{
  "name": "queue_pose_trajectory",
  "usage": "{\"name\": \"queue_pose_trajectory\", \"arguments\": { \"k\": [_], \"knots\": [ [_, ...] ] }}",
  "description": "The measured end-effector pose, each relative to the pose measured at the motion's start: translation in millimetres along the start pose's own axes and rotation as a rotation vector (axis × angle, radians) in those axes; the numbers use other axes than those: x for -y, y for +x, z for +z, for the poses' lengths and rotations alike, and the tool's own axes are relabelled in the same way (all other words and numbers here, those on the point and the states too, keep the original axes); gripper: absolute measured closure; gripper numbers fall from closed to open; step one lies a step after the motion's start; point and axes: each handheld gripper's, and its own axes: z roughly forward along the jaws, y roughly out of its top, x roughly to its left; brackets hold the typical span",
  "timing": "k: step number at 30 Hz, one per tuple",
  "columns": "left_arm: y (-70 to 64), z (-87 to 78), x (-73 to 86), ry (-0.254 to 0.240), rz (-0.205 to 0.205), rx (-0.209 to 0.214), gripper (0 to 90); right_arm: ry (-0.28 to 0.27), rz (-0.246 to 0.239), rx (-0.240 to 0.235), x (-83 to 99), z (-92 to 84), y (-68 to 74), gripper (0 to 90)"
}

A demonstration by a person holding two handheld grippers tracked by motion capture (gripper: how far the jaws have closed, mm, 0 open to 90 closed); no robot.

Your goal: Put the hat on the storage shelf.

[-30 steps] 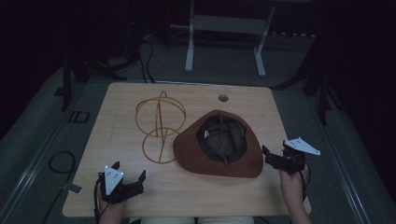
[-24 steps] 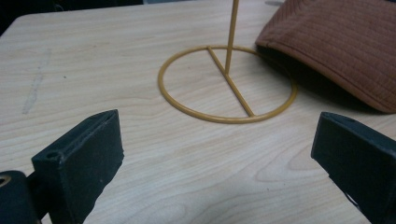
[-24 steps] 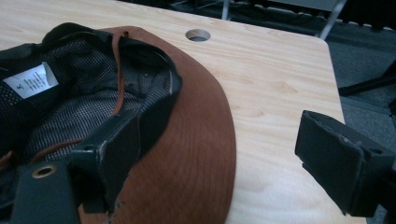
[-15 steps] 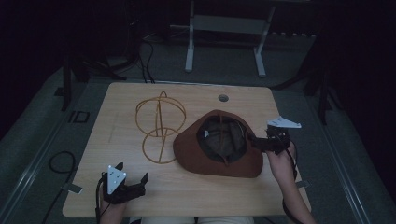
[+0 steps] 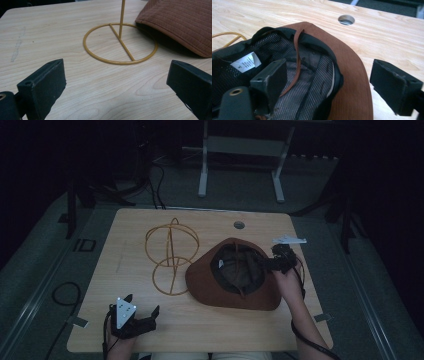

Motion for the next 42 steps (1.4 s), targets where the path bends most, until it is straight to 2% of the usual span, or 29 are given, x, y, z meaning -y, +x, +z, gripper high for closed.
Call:
{"name": "queue_pose_trajectory", "arguments": {
  "k": [2, 5, 6, 9, 14, 17, 18, 20, 22, 24, 26, 28, 29, 34, 38, 40, 42],
  "knots": [
    [-0.6, 0.4, 0.2, 0.001, 0.004, 0.002, 2.8, -0.021, -0.018, 0.011, -1.1, 4.6, -0.4, 15.7],
    [-1.1, 0.3, 0.0, -0.004, 0.002, 0.006, 2.8, -0.004, -0.01, -0.001, -2.4, 14.2, -2.4, 16.3],
    [-1.4, 0.4, 0.0, -0.002, 0.003, 0.008, 2.8, 0.002, -0.014, 0.009, -2.2, 17.9, -2.4, 16.3],
    [-1.5, 0.6, 0.2, 0.007, 0.006, 0.012, 2.8, 0.045, -0.003, 0.021, -2.0, 30.3, -3.8, 14.8],
    [-1.4, 0.8, -0.1, 0.011, 0.004, 0.013, 2.8, 0.088, 0.019, 0.003, -1.9, 47.7, -8.2, 12.2],
    [-1.5, 0.5, -0.2, 0.007, 0.006, 0.01, 2.8, 0.104, 0.01, -0.003, -0.9, 53.2, -7.6, 11.7],
    [-1.6, 0.6, -0.1, 0.005, 0.003, 0.012, 2.8, 0.133, -0.007, 0.017, 0.8, 60.1, -5.9, 12.6],
    [-1.7, 1.1, 0.2, 0.011, -0.003, 0.021, 2.8, 0.15, -0.017, 0.034, 2.4, 65.2, -4.6, 14.6],
    [-3.2, 1.6, 0.2, 0.019, 0.013, 0.016, 2.8, 0.164, -0.052, 0.065, 4.8, 70.1, -3.0, 21.5],
    [-4.0, 0.9, -0.1, 0.015, 0.02, 0.035, 2.8, 0.175, -0.051, 0.062, 6.0, 73.7, -3.6, 23.9],
    [-5.5, 0.6, -0.4, 0.021, 0.042, 0.037, 2.8, 0.189, -0.045, 0.078, 7.6, 77.3, -4.8, 24.7],
    [-7.4, 1.2, 0.1, 0.033, 0.059, 0.033, 2.8, 0.208, -0.046, 0.081, 9.6, 80.4, -5.3, 30.0],
    [-7.7, 1.5, 0.3, 0.041, 0.064, 0.04, 2.8, 0.202, -0.05, 0.09, 10.8, 81.0, -5.3, 30.7],
    [-8.4, 3.0, 0.6, 0.054, 0.066, 0.044, 2.8, 0.221, -0.054, 0.089, 14.7, 84.6, -1.9, 46.2],
    [-8.8, 4.1, 1.1, 0.065, 0.068, 0.051, 2.8, 0.237, -0.057, 0.116, 16.3, 87.7, 0.6, 51.9],
    [-8.9, 4.4, 1.3, 0.068, 0.069, 0.05, 2.8, 0.246, -0.04, 0.138, 16.4, 89.0, 1.6, 57.8],
    [-8.7, 4.2, 1.2, 0.067, 0.068, 0.048, 2.8, 0.253, -0.064, 0.174, 16.5, 89.5, 3.5, 66.1]
  ]
}}
